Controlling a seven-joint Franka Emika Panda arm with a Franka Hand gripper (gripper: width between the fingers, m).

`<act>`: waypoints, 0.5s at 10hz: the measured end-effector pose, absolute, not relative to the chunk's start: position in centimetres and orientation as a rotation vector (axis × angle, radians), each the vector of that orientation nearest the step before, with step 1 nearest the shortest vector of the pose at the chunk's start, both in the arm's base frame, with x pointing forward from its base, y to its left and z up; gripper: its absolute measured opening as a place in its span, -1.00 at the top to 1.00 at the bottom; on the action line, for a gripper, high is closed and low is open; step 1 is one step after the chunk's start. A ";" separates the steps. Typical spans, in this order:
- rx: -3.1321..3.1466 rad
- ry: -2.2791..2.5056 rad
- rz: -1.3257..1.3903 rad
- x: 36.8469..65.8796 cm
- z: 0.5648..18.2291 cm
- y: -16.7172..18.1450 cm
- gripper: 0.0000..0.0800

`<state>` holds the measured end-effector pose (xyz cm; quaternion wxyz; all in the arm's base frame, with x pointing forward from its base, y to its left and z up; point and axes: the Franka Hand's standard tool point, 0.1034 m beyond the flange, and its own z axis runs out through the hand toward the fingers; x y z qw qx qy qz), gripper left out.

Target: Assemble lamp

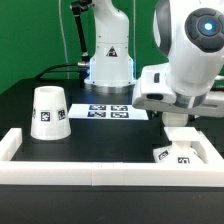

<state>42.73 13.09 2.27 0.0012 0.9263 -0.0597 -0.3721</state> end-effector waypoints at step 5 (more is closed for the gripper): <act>2.901 -0.184 -1.176 42.3 2.0 13.1 -0.75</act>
Offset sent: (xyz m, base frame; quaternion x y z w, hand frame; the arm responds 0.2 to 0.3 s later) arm -0.0069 -0.0023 -0.0017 0.0031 0.0054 0.0068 1.0000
